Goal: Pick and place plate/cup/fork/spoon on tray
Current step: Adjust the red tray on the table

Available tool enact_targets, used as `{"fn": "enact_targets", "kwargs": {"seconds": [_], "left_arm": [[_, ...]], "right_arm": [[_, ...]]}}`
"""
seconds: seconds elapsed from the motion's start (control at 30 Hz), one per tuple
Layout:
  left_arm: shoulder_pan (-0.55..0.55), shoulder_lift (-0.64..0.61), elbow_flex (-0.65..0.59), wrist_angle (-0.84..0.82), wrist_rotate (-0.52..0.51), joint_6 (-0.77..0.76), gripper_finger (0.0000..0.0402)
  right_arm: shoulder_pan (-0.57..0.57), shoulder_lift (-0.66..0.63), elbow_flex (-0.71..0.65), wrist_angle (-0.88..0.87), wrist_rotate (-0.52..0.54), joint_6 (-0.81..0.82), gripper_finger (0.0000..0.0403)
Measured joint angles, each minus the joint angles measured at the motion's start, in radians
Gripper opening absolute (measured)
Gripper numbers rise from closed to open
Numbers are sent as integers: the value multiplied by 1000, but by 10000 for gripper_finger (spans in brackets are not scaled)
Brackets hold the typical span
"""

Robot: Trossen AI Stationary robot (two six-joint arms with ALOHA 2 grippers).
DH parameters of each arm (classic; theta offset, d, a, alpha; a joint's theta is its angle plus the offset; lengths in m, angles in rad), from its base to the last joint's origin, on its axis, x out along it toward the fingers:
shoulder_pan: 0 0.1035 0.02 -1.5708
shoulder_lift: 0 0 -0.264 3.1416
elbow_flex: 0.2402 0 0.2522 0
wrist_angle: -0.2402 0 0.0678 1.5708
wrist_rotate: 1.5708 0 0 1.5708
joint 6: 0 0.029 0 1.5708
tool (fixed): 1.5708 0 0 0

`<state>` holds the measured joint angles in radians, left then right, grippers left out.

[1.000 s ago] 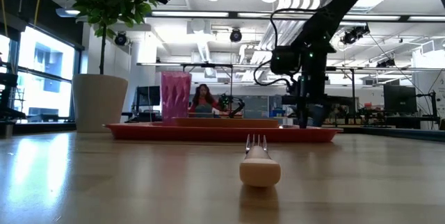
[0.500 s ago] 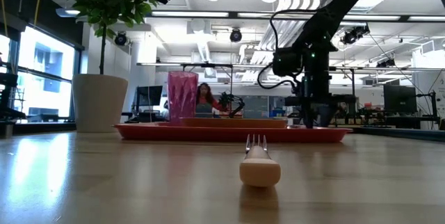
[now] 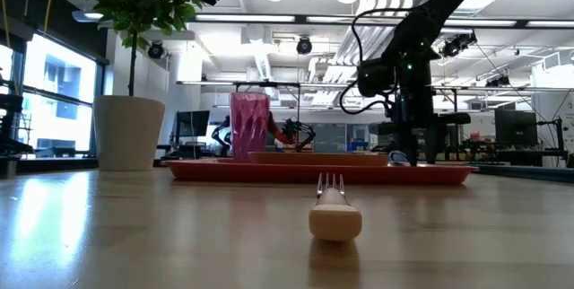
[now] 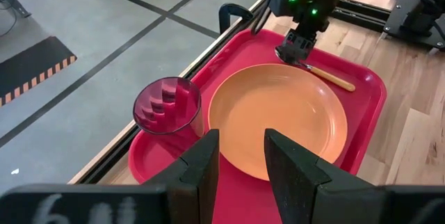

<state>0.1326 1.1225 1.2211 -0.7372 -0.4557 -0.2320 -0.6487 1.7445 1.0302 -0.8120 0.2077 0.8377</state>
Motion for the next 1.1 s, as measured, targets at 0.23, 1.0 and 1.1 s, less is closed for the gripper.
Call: {"fn": "enact_targets", "kwargs": {"seconds": [0.23, 1.0, 1.1], "left_arm": [[0, 0, 0, 0, 0, 0, 103], [0, 0, 0, 1, 0, 0, 103], [0, 0, 0, 1, 0, 0, 103]], "right_arm": [[4, -2, 0, -5, -27, -10, 142], [-1, -3, 2, -53, 34, -52, 142], [-20, -3, 2, -54, 45, -61, 142]]}}
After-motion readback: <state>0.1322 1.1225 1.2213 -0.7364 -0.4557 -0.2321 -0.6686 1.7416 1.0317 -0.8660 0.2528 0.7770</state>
